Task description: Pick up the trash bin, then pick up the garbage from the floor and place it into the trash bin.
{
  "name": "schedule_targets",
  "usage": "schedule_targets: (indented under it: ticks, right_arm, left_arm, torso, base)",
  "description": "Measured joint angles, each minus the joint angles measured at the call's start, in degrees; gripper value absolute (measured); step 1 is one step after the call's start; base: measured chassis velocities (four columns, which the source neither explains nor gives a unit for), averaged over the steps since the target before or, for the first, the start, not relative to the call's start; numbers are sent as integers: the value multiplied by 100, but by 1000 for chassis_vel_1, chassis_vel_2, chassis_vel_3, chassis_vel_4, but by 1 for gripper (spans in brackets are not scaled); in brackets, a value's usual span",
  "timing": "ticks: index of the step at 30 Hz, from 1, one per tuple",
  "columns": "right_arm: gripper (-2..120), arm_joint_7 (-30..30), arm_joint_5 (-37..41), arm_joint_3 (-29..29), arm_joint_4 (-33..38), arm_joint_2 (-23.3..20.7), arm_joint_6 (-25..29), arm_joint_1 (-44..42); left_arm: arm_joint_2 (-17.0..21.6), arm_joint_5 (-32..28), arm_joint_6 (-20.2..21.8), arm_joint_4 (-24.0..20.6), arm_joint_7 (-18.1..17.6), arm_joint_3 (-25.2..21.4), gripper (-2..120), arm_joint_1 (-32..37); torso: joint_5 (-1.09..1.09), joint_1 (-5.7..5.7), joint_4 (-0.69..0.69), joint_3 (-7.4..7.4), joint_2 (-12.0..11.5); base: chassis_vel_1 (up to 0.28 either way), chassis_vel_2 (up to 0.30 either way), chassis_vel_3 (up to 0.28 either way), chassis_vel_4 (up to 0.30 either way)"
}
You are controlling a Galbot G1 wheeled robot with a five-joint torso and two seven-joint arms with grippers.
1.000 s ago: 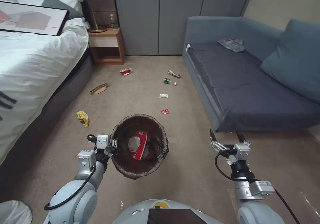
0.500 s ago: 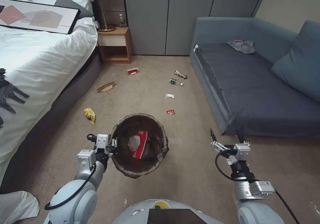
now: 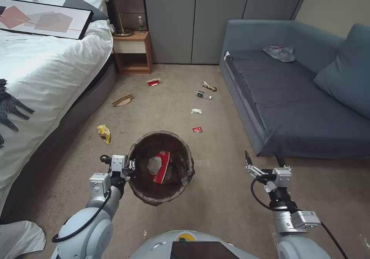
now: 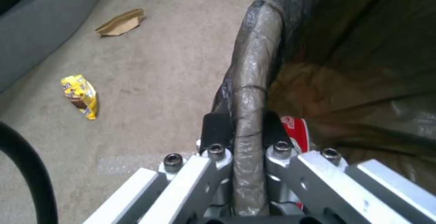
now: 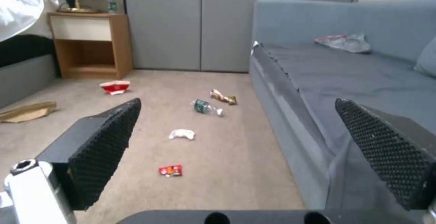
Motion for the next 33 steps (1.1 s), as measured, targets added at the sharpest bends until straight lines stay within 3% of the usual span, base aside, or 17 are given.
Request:
schedule_targets:
  ticks: [33]
  right_arm:
    - [100,-16,0,-8,7,36,48,-40]
  left_arm:
    - [-38,22,-7,19,-12,-10,2,-17]
  torso:
    - [0,0,0,0,0]
  base:
    - [-61,63,61,-63]
